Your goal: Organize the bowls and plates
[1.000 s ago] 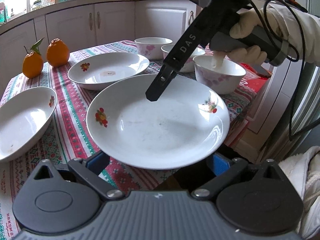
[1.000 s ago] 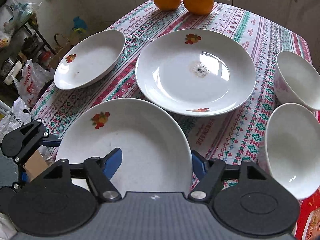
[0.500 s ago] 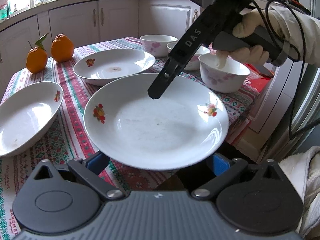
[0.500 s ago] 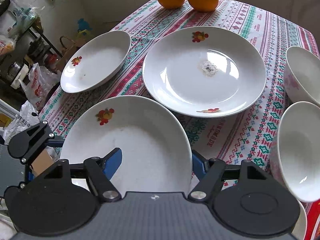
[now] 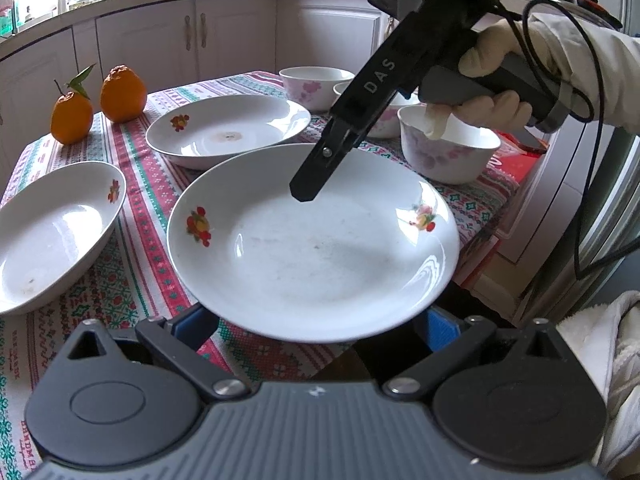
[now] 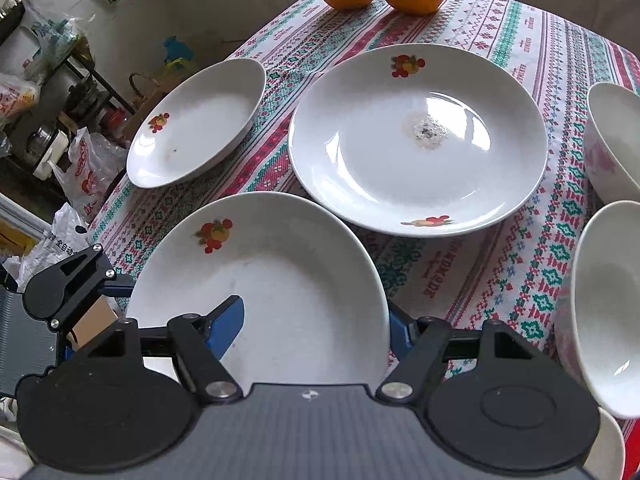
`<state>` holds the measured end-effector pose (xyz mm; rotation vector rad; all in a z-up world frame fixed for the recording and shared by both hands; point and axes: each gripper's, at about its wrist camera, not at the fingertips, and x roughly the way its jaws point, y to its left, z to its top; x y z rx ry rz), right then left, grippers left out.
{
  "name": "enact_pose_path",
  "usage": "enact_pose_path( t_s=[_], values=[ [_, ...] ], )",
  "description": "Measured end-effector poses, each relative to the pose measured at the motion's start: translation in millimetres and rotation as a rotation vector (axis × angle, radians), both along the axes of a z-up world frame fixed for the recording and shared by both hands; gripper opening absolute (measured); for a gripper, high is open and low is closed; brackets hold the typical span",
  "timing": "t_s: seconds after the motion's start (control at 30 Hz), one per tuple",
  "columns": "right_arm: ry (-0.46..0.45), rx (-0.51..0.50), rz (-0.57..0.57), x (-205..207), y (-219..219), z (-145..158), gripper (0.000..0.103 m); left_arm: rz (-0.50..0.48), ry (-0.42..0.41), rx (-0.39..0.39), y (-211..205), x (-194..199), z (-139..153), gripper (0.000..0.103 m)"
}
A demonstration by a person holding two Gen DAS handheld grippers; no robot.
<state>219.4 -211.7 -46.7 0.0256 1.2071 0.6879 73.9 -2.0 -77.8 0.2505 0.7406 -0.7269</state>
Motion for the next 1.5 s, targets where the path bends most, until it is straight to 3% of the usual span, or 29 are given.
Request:
enact_pose_path(
  t_s=[0.8,1.27,1.5],
  values=[
    [-0.043,0.033,0.032,2,27,27,0.078,0.022,-0.012,-0.013,29,1,24,0.102],
    [-0.092,0.070,0.136,47,84,53,0.078,0.137,-0.042,-0.001,71,24,44,0.102],
    [-0.087,0.078,0.176,75,116,49,0.078,0.188,-0.042,0.010,95,43,44,0.102]
  ],
)
